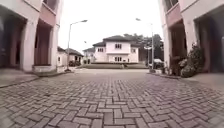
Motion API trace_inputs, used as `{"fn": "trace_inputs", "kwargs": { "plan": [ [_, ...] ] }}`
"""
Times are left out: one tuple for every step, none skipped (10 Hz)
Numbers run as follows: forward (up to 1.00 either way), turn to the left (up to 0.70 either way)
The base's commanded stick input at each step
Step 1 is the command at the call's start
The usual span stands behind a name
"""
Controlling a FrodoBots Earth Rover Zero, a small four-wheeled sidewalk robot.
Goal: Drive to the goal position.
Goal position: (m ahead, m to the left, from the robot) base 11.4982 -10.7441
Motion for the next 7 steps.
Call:
{"fn": "trace_inputs", "kwargs": {
  "plan": [
    [0.7, 0.0],
    [0.7, 0.0],
    [0.7, 0.0],
    [0.7, 0.0],
    [0.7, 0.0],
    [0.7, 0.0],
    [0.7, 0.0]
  ]
}}
